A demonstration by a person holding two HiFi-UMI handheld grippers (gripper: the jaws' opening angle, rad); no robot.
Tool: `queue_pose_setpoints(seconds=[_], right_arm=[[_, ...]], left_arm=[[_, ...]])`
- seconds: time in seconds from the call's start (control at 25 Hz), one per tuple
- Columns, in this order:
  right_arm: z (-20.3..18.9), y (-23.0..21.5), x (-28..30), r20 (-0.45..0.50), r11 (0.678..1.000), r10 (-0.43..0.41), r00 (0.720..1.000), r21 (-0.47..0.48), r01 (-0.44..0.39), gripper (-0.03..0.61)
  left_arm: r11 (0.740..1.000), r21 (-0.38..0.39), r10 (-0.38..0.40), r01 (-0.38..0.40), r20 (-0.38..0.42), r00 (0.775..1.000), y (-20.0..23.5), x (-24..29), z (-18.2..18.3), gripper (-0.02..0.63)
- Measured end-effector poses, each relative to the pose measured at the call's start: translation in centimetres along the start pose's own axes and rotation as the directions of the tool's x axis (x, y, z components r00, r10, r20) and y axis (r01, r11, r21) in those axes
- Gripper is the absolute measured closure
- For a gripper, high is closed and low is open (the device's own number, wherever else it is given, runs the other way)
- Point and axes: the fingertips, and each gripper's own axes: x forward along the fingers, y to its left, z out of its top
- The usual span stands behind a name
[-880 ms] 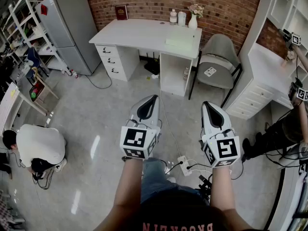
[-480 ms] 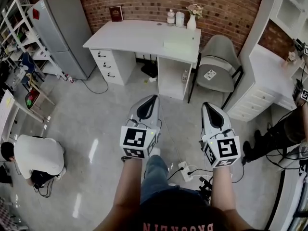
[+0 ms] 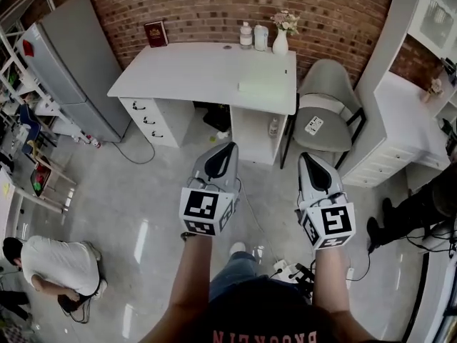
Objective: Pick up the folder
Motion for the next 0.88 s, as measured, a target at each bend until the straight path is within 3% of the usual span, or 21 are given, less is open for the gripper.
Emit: queue_pose_setpoints(seconds=[0.32,0.88], right_arm=[[0.3,-1.5,9.2,-0.005,0.998,-0.053,0.999,0.018,0.053,0.578],[-1.8,-5.1,19.1,-0.039,0.998,-0.062,0.997,0.005,0.063,0.578]], left_arm=[[0.999,-0.003,-0.044,0.044,-0.006,0.999,7.3,7.1,0.4,0.615],[0.999,-0.014,-0.04,0.039,-0.02,0.999,13.0,14.9,-1.4,0.615]])
